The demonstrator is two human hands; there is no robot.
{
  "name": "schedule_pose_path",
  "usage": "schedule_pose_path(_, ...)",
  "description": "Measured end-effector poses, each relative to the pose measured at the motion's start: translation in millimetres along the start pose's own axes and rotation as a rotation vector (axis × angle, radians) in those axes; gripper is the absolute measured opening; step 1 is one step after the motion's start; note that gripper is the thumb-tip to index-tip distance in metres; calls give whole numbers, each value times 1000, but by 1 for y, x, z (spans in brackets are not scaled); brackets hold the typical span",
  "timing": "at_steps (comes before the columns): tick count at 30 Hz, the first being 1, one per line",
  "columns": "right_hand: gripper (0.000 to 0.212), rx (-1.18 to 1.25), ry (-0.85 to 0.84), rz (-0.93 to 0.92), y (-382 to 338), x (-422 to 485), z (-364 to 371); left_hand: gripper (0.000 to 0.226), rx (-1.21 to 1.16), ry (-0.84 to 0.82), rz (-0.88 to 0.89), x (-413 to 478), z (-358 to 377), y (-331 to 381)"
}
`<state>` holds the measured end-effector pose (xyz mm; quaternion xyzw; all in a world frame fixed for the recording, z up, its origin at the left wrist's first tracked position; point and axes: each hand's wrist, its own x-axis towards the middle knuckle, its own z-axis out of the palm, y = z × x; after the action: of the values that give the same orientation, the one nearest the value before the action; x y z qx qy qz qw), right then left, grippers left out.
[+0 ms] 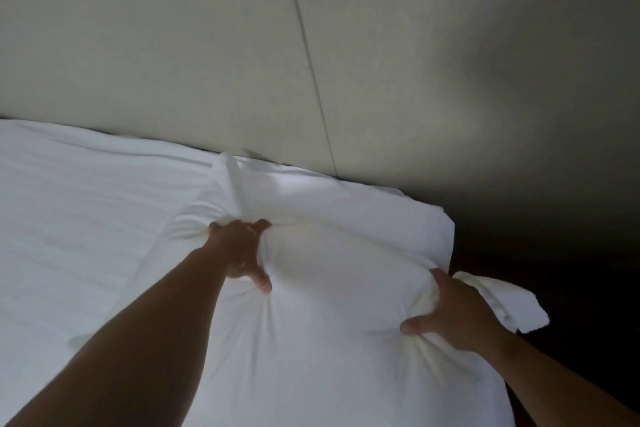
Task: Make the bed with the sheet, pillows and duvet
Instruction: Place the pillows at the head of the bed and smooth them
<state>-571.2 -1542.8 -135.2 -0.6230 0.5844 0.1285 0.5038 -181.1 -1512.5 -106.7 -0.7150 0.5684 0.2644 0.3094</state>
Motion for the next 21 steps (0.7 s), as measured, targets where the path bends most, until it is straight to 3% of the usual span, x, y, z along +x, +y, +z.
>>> schedule_pose_path(4, 126, -128, 23, -32, -18, -29, -7, 100, -44, 96, 9, -33, -2, -21)
schedule_pose_path(6, 121, -214, 28, -84, -43, -43, -20, 92, -73, 148, -8, -55, -18, -45)
schedule_pose_path(8, 114, -304, 74, -137, -75, -53, -42, 97, -111, 250, -27, -73, -44, -68)
schedule_pose_path(11, 96, -422, 286, -312, -117, -54, -78, 112, -162, 413, -76, -81, -89, -91)
schedule_pose_path(15, 76, -365, 584, -481, -146, -16, -107, 105, -131, 530, -131, -58, -127, -97)
schedule_pose_path(18, 76, -395, 581, -451, -138, 16, -98, 103, -91, 467, -264, -29, -124, -82)
schedule_pose_path(21, 87, -345, 508, -496, -108, 34, -83, 114, -79, 322, -270, -8, -118, -64)
